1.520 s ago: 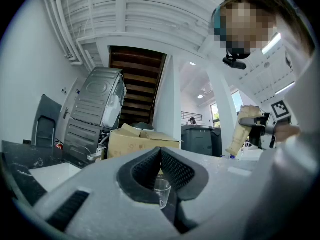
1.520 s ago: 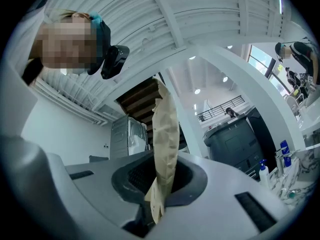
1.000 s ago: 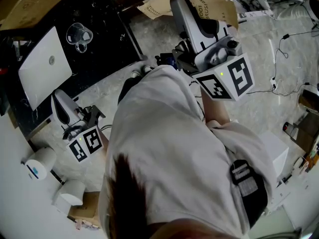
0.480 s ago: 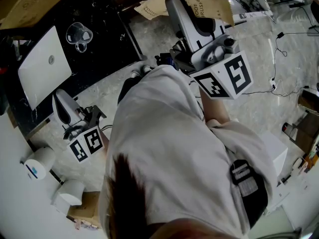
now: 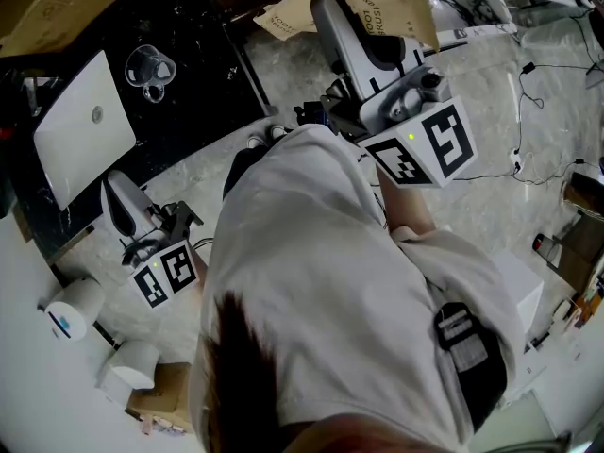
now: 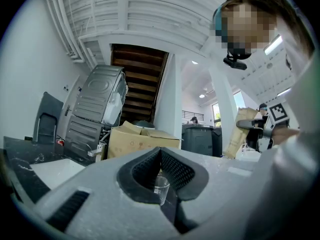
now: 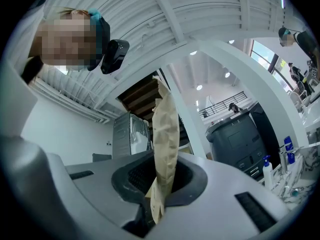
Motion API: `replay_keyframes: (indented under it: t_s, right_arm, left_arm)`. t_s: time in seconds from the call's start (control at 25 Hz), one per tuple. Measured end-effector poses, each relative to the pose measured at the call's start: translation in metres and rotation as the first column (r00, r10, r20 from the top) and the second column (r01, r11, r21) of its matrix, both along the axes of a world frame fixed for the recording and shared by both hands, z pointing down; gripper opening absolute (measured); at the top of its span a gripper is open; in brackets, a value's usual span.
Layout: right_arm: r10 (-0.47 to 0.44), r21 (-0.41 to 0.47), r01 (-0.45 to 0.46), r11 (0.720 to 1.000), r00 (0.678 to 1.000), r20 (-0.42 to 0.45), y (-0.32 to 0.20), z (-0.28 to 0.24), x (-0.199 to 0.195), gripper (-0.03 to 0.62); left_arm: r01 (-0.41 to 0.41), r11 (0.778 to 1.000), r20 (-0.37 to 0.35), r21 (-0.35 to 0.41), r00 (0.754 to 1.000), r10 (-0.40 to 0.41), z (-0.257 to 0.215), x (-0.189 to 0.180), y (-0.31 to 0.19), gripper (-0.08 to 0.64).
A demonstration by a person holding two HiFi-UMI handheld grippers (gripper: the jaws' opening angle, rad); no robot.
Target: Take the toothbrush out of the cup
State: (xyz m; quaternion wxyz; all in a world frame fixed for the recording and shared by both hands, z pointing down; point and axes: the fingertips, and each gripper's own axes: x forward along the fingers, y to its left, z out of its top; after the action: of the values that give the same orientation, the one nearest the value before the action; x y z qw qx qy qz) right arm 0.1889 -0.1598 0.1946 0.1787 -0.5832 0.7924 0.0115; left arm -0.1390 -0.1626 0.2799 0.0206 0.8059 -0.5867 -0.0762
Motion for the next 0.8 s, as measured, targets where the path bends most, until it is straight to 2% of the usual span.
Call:
replay_keyframes:
  t_s: [0.44,0.8]
  right_arm:
    - [-0.002,-0.019,0.002,1.000,1.000,0.008,-0.011,0.006,0.004,0.034]
    - [-0.010,-0.017,0.010,1.000,1.000,0.027,-0.017,0.009,0.006,0.034]
  left_arm:
    - [0.017,1.000,0.000,-0.024,1.000,-0.017,0.006,-0.002,-0.003,0.014]
    - [0.032,0.999,0.015,-0.014,0.999,-0.032,0.002,-0.003,-0.010,0.014]
